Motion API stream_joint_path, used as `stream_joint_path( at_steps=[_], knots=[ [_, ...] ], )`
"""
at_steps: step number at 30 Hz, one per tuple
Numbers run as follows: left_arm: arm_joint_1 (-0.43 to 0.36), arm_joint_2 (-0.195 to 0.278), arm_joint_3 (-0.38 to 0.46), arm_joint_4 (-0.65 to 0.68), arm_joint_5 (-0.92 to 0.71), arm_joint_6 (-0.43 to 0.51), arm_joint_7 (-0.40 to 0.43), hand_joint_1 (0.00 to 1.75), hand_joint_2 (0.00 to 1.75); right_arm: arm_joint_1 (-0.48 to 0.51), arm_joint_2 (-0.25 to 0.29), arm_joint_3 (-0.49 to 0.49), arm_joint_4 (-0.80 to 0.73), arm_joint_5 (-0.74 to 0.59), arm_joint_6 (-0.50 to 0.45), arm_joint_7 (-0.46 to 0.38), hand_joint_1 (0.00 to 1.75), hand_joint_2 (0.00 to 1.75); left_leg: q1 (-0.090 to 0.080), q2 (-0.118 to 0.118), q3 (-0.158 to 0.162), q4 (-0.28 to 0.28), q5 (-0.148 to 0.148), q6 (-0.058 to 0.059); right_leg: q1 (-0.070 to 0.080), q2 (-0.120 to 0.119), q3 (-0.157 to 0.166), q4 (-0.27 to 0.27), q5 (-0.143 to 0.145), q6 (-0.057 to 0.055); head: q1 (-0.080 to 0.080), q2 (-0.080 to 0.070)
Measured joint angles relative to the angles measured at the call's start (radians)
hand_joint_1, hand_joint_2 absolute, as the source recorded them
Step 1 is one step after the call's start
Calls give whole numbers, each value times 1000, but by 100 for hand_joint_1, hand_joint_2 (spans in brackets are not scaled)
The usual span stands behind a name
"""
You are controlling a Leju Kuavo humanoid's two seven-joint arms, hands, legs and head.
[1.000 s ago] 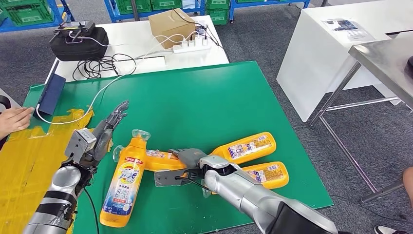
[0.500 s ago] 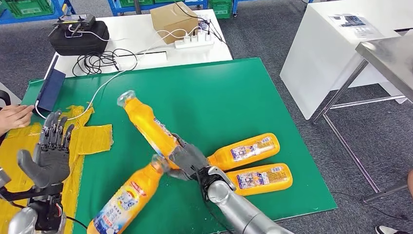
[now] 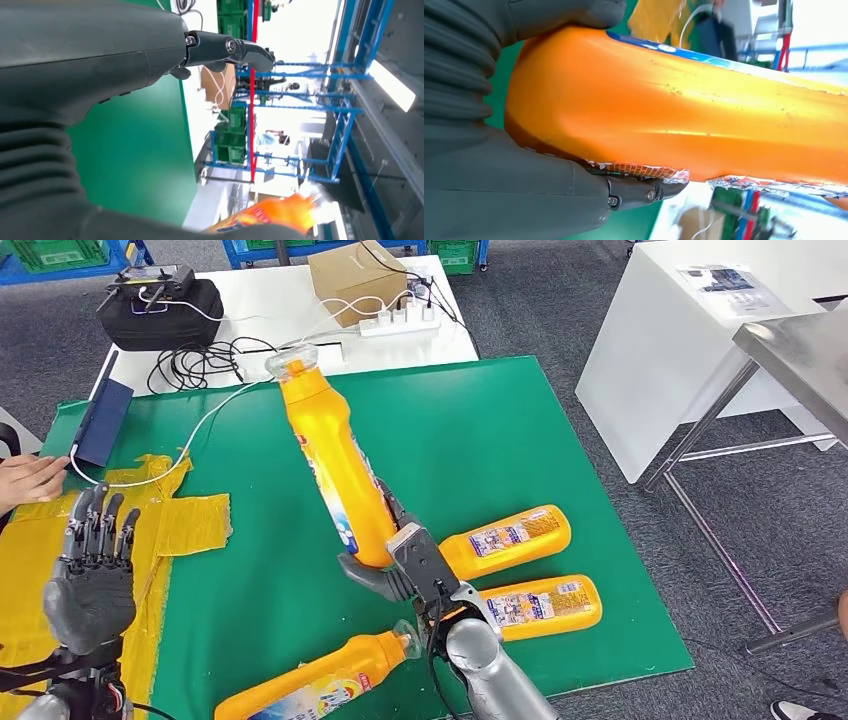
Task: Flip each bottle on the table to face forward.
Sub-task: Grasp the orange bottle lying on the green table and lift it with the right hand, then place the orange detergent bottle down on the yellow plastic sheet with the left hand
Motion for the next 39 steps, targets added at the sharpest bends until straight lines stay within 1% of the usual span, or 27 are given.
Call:
stream_joint_path(
  at_steps=[4, 8, 11, 17, 20, 24, 31, 36, 39],
  knots=[
    [13, -9, -18, -17, -14, -3, -6, 0, 175, 14, 0, 45, -39, 12, 24, 7, 175, 175, 0, 0, 0, 0, 0, 0, 0, 0, 0, 0, 0, 0, 0, 0],
    [16, -11, -27, -25, -21, -7, -8, 0, 175, 18, 1, 69, -52, 17, 32, 11, 175, 175, 0, 0, 0, 0, 0, 0, 0, 0, 0, 0, 0, 0, 0, 0],
    [19, -11, -40, -28, -22, -24, -12, 0, 175, 15, -2, 102, -54, 37, 61, 25, 175, 175, 0, 0, 0, 0, 0, 0, 0, 0, 0, 0, 0, 0, 0, 0],
    [21, -11, -103, -33, -24, -53, -23, 0, 175, -26, -20, 243, -20, 85, 111, 69, 175, 175, 0, 0, 0, 0, 0, 0, 0, 0, 0, 0, 0, 0, 0, 0],
    [20, -10, -137, -36, -23, -53, -25, 0, 175, -48, -33, 309, 11, 105, 109, 79, 175, 175, 0, 0, -1, 0, 0, 0, 0, 0, 0, 0, 0, 0, 0, 0],
    [17, -9, -171, -36, -1, -58, -13, 0, 175, -83, -46, 371, 57, 152, 91, 94, 175, 175, 0, 0, 0, 0, 0, 0, 0, 0, 0, 0, 0, 0, 0, 0],
    [-20, 0, -226, -10, 29, -74, 6, 0, 175, -111, -65, 412, 108, 178, 76, 111, 175, 175, 0, 0, 0, 0, 0, 0, 0, 0, 0, 0, 0, 0, 0, 0],
    [-24, 15, -256, 4, 39, -83, 9, 2, 175, -120, -68, 423, 134, 190, 75, 111, 175, 175, 0, 0, 0, 0, 0, 0, 0, -1, -1, 0, 0, 0, 0, 0],
    [-18, 26, -261, 7, 44, -85, 8, 133, 175, -131, -67, 432, 145, 199, 76, 108, 175, 175, 0, 0, -1, 0, 0, 0, 0, 0, -1, 0, 0, 0, 0, 0]
  ],
)
